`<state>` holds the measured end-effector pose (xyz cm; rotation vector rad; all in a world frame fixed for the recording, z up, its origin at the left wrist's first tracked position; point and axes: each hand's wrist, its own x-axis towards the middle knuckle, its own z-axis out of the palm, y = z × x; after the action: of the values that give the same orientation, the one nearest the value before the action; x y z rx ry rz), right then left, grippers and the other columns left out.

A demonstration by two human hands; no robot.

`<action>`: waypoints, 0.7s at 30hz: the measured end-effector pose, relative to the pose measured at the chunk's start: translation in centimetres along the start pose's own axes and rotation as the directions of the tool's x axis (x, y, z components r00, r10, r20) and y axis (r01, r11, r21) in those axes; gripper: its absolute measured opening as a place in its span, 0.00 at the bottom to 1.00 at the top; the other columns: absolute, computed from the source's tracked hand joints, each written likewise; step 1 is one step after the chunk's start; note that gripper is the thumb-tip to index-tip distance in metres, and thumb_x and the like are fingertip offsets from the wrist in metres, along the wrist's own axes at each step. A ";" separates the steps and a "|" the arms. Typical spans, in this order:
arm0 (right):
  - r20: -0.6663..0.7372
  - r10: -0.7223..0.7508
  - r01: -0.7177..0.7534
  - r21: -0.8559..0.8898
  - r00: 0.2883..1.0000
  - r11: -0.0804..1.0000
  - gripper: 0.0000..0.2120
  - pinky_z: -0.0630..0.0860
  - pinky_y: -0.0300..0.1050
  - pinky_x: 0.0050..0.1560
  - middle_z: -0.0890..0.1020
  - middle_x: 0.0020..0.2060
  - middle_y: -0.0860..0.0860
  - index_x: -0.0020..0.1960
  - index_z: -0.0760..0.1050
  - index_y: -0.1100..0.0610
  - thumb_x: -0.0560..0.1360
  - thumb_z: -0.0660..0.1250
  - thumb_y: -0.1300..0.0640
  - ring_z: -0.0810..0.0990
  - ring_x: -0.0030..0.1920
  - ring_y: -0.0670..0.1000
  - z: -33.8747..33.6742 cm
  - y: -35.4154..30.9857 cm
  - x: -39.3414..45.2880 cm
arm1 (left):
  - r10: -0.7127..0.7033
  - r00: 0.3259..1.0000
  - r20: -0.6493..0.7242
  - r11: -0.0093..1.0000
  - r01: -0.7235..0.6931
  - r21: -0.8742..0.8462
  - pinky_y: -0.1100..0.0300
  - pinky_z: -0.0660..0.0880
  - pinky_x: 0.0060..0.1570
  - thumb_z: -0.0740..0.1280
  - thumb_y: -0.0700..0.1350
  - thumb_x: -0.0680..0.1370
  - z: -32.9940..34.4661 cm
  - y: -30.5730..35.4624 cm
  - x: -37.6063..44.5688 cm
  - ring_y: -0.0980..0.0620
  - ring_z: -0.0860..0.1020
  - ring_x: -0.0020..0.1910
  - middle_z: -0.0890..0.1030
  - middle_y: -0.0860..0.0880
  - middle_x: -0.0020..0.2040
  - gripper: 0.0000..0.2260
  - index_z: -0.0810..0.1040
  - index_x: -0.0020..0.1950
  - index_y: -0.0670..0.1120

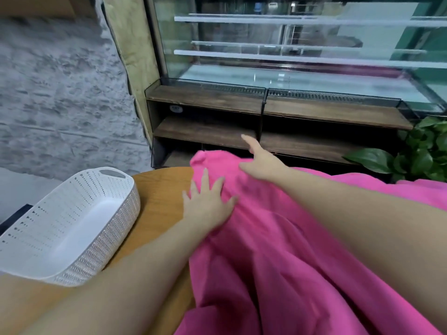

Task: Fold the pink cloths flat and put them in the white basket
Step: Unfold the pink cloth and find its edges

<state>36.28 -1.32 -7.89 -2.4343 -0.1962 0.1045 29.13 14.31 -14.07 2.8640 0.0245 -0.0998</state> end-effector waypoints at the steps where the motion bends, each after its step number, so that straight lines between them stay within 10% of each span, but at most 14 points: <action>1: 0.042 0.029 -0.026 -0.078 0.999 0.997 0.36 0.75 0.48 0.60 0.78 0.64 0.58 0.79 0.54 0.45 0.76 0.66 0.56 0.79 0.62 0.57 0.2 0.7 -0.4 | 0.001 1.000 -0.006 0.999 0.000 0.049 0.42 0.50 0.75 0.56 0.60 0.81 0.7 -0.3 -0.4 0.40 0.48 0.79 0.44 0.47 0.82 0.28 0.53 0.80 0.59; 7: 0.127 0.030 0.008 -0.288 0.992 0.958 0.29 0.71 0.41 0.47 0.79 0.63 0.54 0.76 0.63 0.47 0.76 0.65 0.55 0.79 0.58 0.57 0.5 3.3 -3.4 | 0.071 0.995 0.070 0.969 -0.085 0.233 0.51 0.56 0.76 0.55 0.37 0.80 0.2 -4.6 -0.6 0.43 0.52 0.79 0.46 0.45 0.82 0.30 0.52 0.81 0.50; 14: -0.014 -0.153 0.122 -0.533 0.988 0.838 0.18 0.63 0.52 0.70 0.75 0.67 0.47 0.64 0.76 0.45 0.75 0.64 0.49 0.68 0.69 0.52 -0.6 4.9 -6.2 | -0.086 0.993 0.080 0.864 0.034 0.502 0.44 0.46 0.77 0.50 0.45 0.83 -3.2 -5.8 0.3 0.38 0.42 0.79 0.41 0.40 0.81 0.23 0.58 0.79 0.48; 21: -0.156 0.230 -0.278 -0.552 0.961 0.787 0.40 0.56 0.65 0.72 0.59 0.78 0.52 0.79 0.51 0.45 0.73 0.62 0.34 0.57 0.76 0.60 -3.2 7.8 -7.8 | 0.267 0.963 0.034 0.964 -0.266 -0.026 0.47 0.72 0.63 0.57 0.48 0.81 -1.4 4.2 -1.7 0.42 0.74 0.65 0.72 0.46 0.68 0.17 0.71 0.69 0.49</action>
<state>29.90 -10.60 -10.32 -3.0531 0.1722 0.0722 27.62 10.66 -11.43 2.8123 -0.3646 -0.0974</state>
